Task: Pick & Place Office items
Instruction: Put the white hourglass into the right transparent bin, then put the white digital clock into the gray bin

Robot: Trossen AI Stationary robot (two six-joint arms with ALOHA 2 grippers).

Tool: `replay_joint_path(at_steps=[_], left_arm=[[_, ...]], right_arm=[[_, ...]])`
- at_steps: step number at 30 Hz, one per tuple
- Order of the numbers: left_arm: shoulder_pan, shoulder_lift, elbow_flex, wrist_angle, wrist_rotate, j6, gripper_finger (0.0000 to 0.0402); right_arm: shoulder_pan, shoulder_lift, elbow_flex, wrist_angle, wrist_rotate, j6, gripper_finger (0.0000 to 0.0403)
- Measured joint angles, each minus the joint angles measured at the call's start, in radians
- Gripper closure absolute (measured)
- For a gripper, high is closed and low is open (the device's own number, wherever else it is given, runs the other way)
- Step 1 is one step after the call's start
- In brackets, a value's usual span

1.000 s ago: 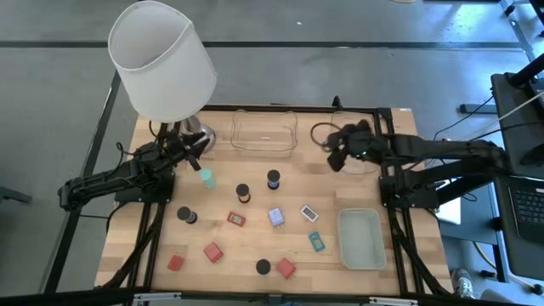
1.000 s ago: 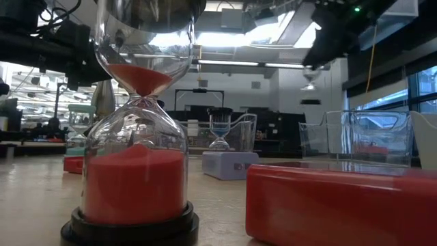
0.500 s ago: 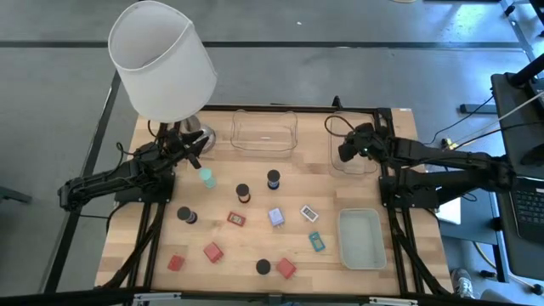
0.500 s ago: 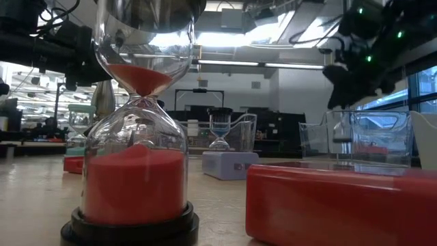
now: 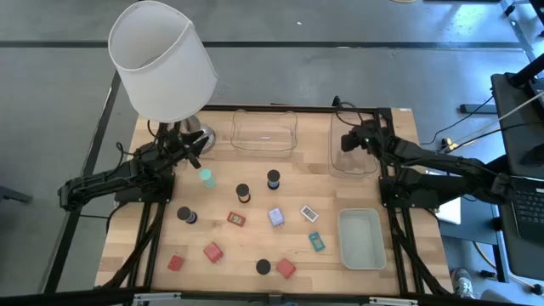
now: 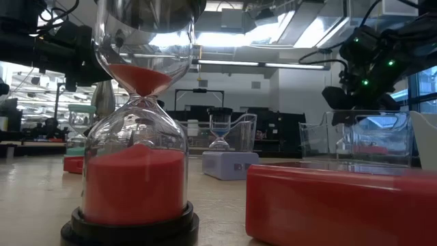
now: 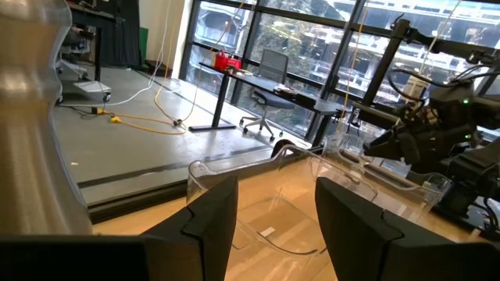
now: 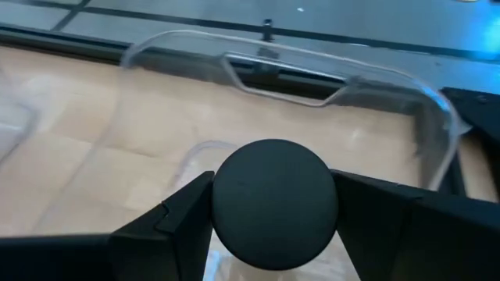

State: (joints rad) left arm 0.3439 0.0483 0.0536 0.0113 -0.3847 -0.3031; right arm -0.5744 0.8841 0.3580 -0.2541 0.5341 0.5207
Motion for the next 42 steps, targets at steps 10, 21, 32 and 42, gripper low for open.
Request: replay_joint_path(at_steps=[10,21,32,42], left_arm=[[0.0,0.0,0.0,0.0,-0.003,0.002,0.0233],[0.0,0.0,0.0,-0.009,-0.018,0.002,0.0233],[0.0,0.0,0.0,-0.009,0.026,0.002,0.0233],[0.0,0.0,0.0,-0.009,0.025,0.002,0.0233]], right_arm=[[-0.079,0.079,0.0,0.073,0.0,-0.033,0.017],[-0.103,0.12,0.001,0.115,-0.001,-0.039,0.0152],[-0.103,0.12,0.177,-0.038,-0.003,-0.124,0.0095],[0.028,0.119,0.386,-0.127,-0.276,-0.17,0.0099]])
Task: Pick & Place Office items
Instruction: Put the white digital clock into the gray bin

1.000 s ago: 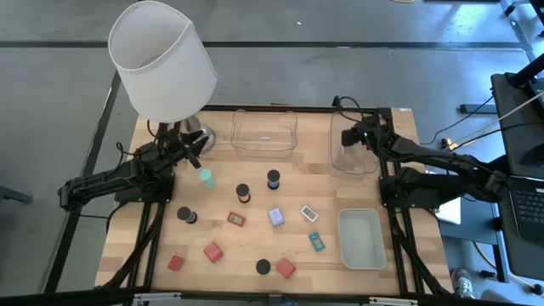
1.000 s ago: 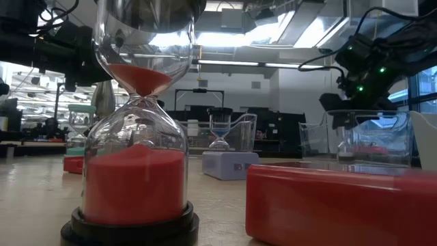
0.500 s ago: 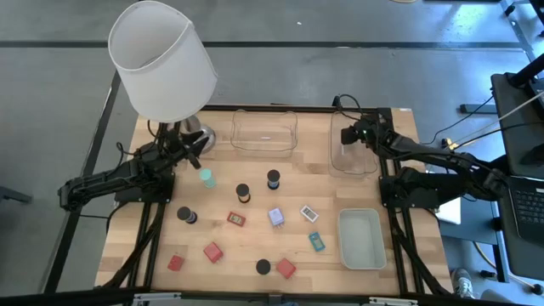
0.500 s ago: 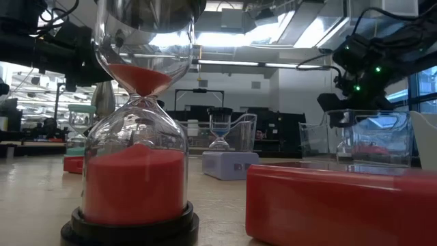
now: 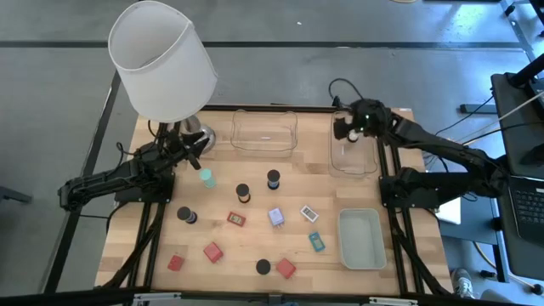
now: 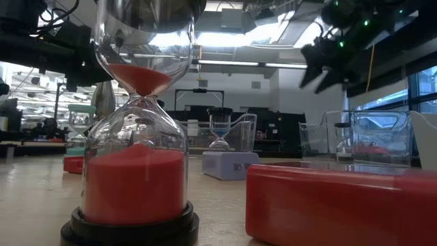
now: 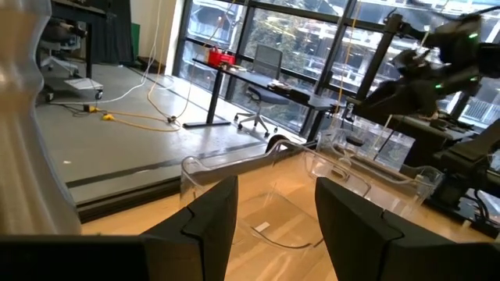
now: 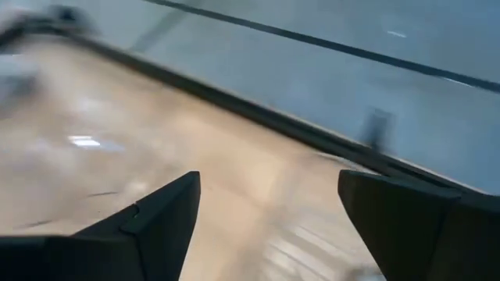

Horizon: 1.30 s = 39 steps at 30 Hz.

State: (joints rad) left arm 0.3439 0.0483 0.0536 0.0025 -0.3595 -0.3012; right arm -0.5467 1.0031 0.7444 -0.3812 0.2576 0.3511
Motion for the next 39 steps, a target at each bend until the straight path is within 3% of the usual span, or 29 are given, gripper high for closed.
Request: replay_joint_path(at_steps=[4,12,14,21,26,31,34,39], left_arm=[[0.0,0.0,0.0,0.0,-0.025,0.001,0.0233],[0.0,0.0,0.0,0.0,-0.029,0.0,0.0233],[-0.003,0.0,0.0,0.001,0.023,0.014,0.0233],[-0.041,0.0,0.0,0.082,0.378,0.14,0.0233],[-0.096,0.0,0.0,0.151,0.519,0.219,0.0233],[-0.154,0.0,0.0,0.183,0.561,0.25,0.0233],[-0.178,0.0,0.0,0.197,0.561,0.272,0.0233],[-0.199,0.0,0.0,0.21,0.561,0.301,0.0233]], right_arm=[[0.161,0.003,0.0,0.106,-0.057,-0.01,0.0105],[0.42,0.072,0.0,0.288,-0.06,-0.049,0.0107],[0.463,0.087,0.0,0.293,-0.059,-0.046,0.0108],[0.605,0.167,0.0,0.277,-0.097,0.014,0.0108],[0.671,0.258,0.0,0.284,-0.098,0.014,0.0108],[0.708,0.344,0.0,0.284,-0.098,0.01,0.0108],[0.726,0.375,0.0,0.283,-0.104,0.105,0.0108],[0.758,0.411,0.0,0.286,-0.237,0.259,0.0108]])
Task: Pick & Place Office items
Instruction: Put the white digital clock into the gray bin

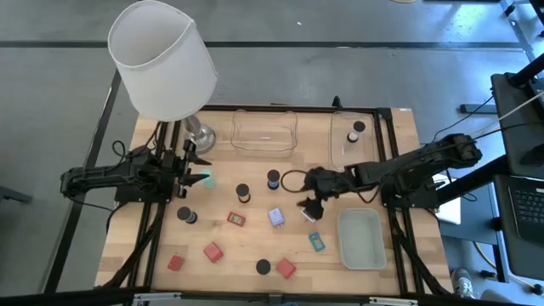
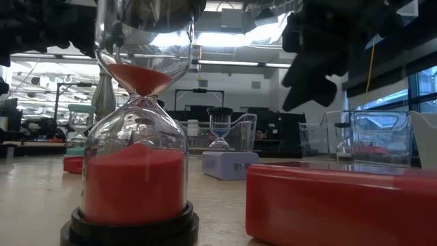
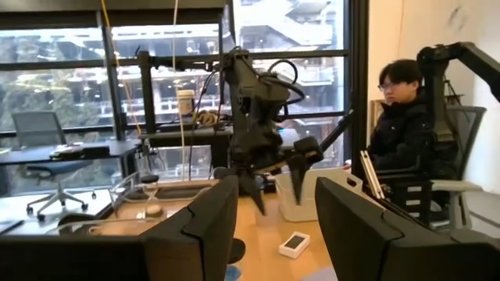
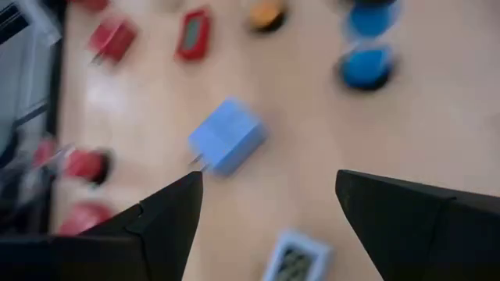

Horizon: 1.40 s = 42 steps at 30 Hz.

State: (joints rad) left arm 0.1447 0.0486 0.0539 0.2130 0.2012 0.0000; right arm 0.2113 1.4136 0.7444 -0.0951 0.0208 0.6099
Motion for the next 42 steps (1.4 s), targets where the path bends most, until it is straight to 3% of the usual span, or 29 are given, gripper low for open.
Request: replay_joint_path(at_steps=[3,10,13,19,37,42], left_arm=[[-0.006,0.0,0.0,0.0,0.0,0.007,0.0233],[-0.007,0.0,0.0,0.001,0.0,0.006,0.0233],[-0.007,0.0,0.0,0.001,0.0,0.006,0.0233],[-0.007,0.0,0.0,0.001,0.0,0.006,0.0233],[-0.007,0.0,0.0,0.001,-0.001,0.021,0.0233],[-0.007,0.0,0.0,0.0,-0.001,0.022,0.0233]], right_arm=[[0.037,0.024,0.0,0.006,-0.007,-0.033,0.0105],[0.146,0.1,0.0,0.007,0.138,-0.251,0.0098],[0.157,0.125,0.0,0.006,0.182,-0.188,0.0098],[0.155,0.185,0.0,0.005,0.171,0.057,0.0094],[0.164,0.235,0.027,-0.001,0.204,-0.074,0.0112],[0.164,0.235,0.082,-0.099,0.205,-0.117,0.0112]])
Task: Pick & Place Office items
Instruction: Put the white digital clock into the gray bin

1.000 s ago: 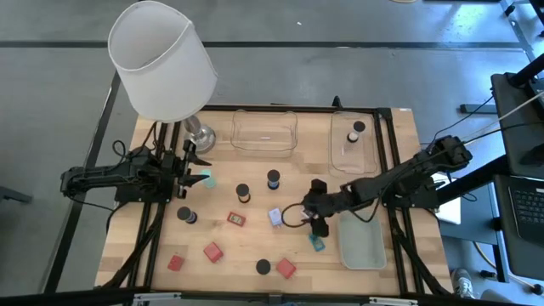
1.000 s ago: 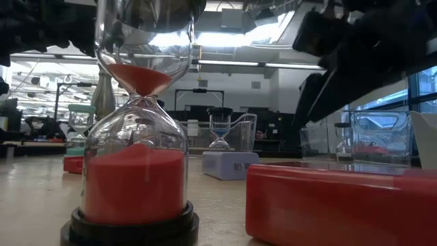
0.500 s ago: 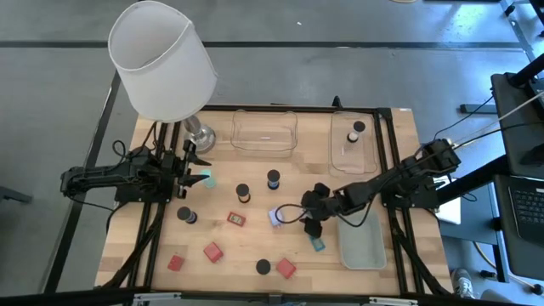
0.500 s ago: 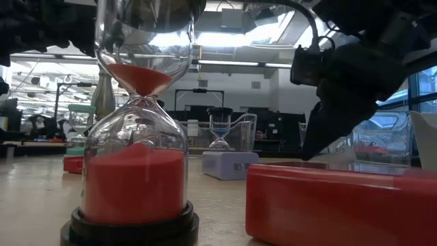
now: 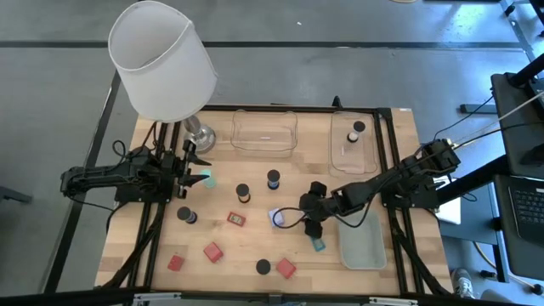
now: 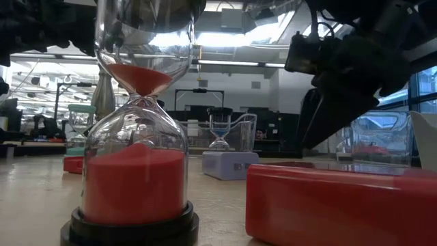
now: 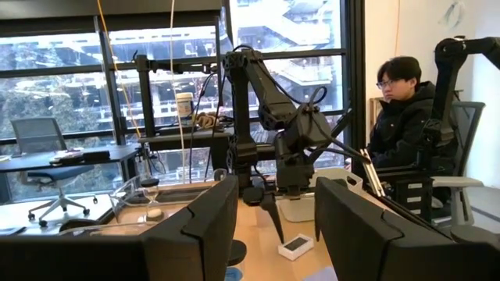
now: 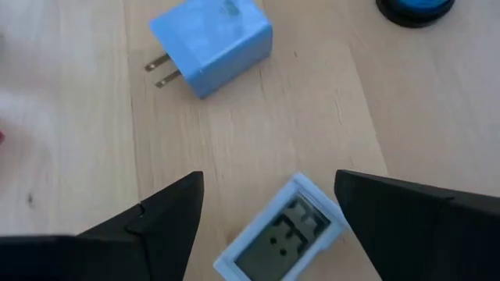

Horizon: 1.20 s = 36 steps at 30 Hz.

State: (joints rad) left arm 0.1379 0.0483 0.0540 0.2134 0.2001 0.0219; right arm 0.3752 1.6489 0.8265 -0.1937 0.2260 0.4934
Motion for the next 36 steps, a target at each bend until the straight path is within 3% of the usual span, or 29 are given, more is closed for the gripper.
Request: replay_joint_path(at_steps=[10,14,31,36], left_arm=[[0.0,0.0,0.0,0.0,0.0,0.0,0.0233],[0.0,0.0,0.0,0.0,0.0,0.0,0.0233],[0.0,0.0,0.0,-0.007,0.0,0.007,0.0233],[0.0,0.0,0.0,-0.007,0.0,0.01,0.0233]], right_arm=[[0.006,0.0,0.02,-0.147,0.051,0.416,0.0112],[0.012,0.0,0.02,-0.142,0.064,0.483,0.011],[0.066,0.055,0.02,-0.076,0.13,0.518,0.0108],[0.065,0.062,0.02,-0.083,0.158,0.407,0.0108]])
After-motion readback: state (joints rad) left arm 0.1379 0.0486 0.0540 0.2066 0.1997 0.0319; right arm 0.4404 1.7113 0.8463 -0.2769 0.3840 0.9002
